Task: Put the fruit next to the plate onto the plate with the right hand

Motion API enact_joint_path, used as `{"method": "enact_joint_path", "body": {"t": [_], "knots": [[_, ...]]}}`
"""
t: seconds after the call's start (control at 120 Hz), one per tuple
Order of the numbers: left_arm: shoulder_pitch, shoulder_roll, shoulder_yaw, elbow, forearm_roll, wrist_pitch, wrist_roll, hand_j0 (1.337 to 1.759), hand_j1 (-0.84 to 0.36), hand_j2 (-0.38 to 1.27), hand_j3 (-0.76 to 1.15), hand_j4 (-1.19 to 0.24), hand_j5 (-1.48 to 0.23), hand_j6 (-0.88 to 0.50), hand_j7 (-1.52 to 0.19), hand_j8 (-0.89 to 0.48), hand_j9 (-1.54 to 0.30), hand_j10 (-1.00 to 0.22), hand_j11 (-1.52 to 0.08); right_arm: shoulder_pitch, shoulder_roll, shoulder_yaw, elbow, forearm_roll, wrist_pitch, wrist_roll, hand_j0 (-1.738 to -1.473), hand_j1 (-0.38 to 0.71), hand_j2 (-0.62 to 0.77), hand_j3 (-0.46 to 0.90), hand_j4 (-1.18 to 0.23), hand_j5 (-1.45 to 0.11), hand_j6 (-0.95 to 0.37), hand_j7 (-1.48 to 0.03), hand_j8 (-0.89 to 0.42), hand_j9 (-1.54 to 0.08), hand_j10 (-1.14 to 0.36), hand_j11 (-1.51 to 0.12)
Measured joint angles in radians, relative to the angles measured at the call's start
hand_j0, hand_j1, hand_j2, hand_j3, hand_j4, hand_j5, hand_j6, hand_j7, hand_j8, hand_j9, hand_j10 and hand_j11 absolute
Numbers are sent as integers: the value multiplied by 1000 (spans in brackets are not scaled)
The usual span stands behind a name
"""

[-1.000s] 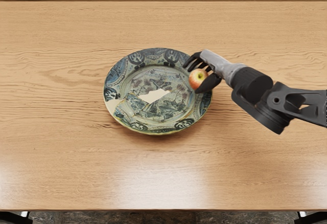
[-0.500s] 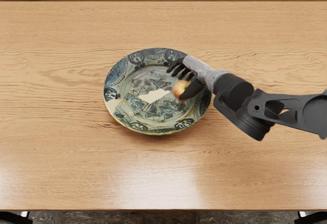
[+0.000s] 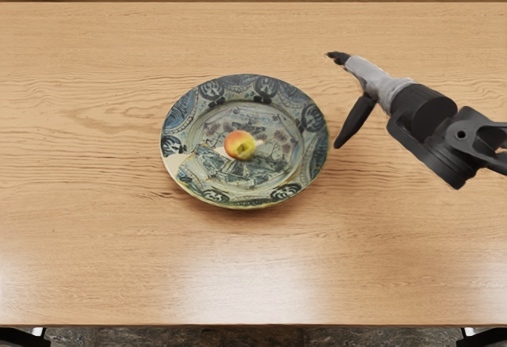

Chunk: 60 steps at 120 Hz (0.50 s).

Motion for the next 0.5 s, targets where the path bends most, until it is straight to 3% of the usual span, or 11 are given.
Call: {"method": "enact_joint_path", "body": {"t": [0.158,0.333,0.5], "knots": [[-1,0,1,-6,1,-1,0,1658,341,2,0,-7,-9,-7,-9,-7,-9,-7,-9,-54,-129,63,-2,6,74,16,-1658,-333,0,0,-17,-20,-18,-20,-17,-20,-17,-20],[1,0,1,-8,1,-1,0,1658,341,2,0,-7,-9,-7,-9,-7,-9,-7,-9,-122,-286,134,-34,124,217,154,-1658,-343,2,0,-9,-9,-11,-8,-10,-9,-9,-9],[1,0,0,-7,0,-1,0,1658,341,2,0,-7,-9,-7,-9,-7,-9,-7,-9,-134,-352,165,-48,182,293,197,-1658,-348,2,0,-6,-4,-8,-4,-7,-4,-6,-4]]}}
